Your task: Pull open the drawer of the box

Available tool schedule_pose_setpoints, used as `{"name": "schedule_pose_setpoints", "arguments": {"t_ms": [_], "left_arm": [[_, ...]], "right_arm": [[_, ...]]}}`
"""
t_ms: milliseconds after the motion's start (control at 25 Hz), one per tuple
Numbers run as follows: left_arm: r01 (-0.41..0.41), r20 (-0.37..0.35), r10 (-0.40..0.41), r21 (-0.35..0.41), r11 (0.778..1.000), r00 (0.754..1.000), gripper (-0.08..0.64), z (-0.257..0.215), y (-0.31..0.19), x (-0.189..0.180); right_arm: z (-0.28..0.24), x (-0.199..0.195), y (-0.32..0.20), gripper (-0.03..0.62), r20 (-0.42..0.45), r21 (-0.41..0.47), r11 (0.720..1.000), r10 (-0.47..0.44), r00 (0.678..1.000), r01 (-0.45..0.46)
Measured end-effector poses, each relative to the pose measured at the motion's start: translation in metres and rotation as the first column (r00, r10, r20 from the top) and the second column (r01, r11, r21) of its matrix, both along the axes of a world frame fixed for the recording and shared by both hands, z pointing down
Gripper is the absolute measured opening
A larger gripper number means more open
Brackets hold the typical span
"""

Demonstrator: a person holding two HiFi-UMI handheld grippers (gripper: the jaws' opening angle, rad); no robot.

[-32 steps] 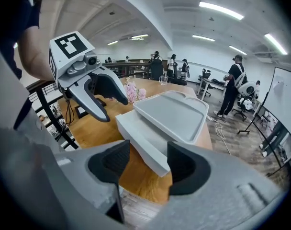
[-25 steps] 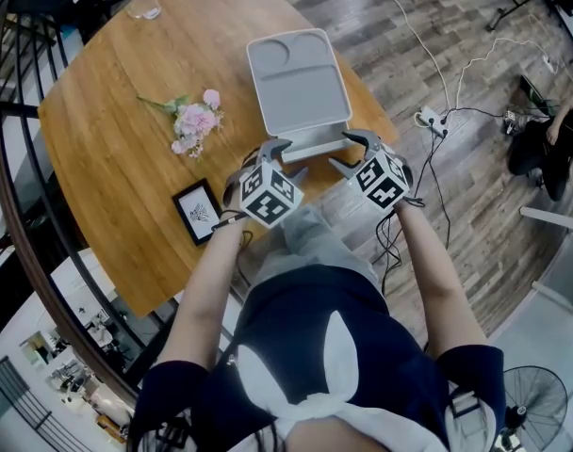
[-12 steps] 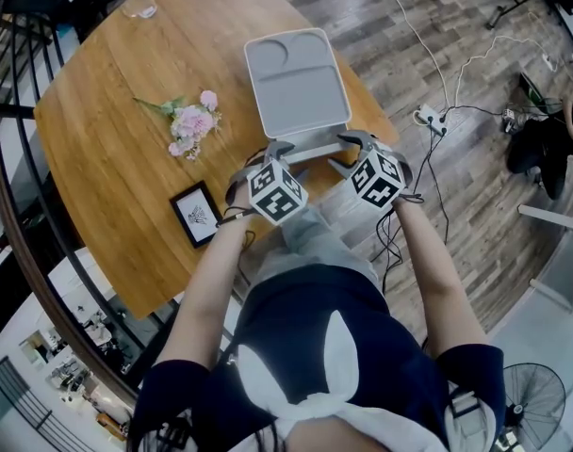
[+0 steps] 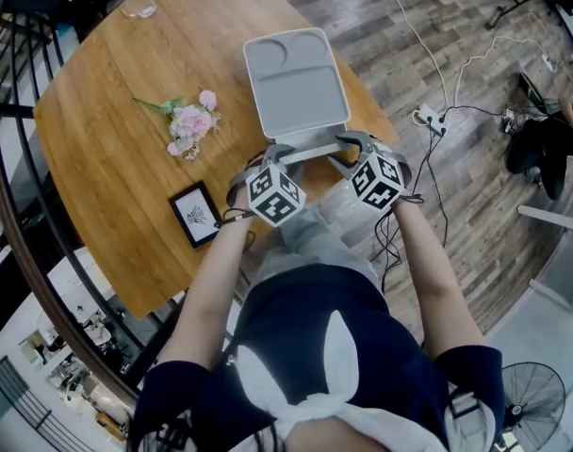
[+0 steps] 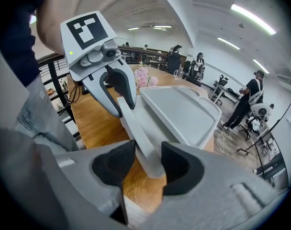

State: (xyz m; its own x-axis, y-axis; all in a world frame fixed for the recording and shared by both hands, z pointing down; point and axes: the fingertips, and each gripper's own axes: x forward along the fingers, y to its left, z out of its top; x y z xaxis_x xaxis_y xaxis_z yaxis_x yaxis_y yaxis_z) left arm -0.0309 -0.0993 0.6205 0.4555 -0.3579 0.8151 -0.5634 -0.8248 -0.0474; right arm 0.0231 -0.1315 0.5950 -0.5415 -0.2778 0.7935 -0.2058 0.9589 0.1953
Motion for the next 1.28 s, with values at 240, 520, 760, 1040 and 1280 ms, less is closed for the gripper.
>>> {"name": "schedule_pose_setpoints", "arguments": {"t_ms": [240,520,760,1040,1280], "left_arm": [[0.001,-0.033,0.000,0.028,1.000,0.999,0.137,-0.001,0.000,0.000],[-0.010,-0.027,0.011,0.015,1.000,1.000,0.135,-0.003,0.002,0.001],[-0.011,-0.020,0.011,-0.005,1.000,1.000,0.133,-0.004,0.002,0.001],[-0.017,-0.014,0.016,-0.024,1.000,1.000,0.133,-0.004,0.006,0.000],[-0.026,-0.014,0.025,-0.032,0.999,1.000,0.132,-0.006,0.011,0.001]], "right_arm": [[0.000,0.001,0.000,0.169,0.011,0.010,1.000,0.008,1.000,-0.008],[-0.002,0.002,0.002,0.163,0.002,0.032,0.999,-0.014,1.000,0.014],[-0.002,0.001,0.003,0.156,-0.020,0.037,0.999,-0.021,1.000,0.021],[-0.003,0.000,0.008,0.151,-0.042,0.020,0.999,-0.026,0.999,0.027],[-0.004,0.001,0.013,0.150,-0.048,0.017,1.000,-0.023,0.999,0.024]]}}
